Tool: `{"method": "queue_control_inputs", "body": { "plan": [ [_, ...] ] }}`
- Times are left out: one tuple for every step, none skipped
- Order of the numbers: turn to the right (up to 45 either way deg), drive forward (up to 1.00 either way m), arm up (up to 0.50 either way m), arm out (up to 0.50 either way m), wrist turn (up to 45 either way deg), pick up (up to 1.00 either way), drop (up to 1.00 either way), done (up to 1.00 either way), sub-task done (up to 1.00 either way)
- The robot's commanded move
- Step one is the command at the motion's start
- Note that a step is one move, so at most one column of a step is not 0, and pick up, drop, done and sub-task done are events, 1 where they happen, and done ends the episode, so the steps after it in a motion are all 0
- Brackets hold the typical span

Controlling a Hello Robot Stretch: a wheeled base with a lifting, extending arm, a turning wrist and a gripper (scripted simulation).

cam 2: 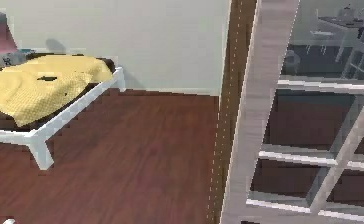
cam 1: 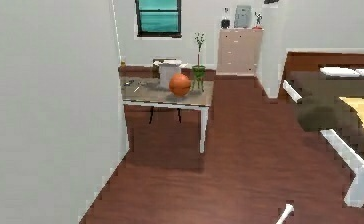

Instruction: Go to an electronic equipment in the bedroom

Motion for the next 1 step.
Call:
{"method": "queue_control_inputs", "body": {
  "plan": [
    [3.0,0.0,0.0,0.0,0.0,0.0,0.0,0.0,0.0]
  ]
}}
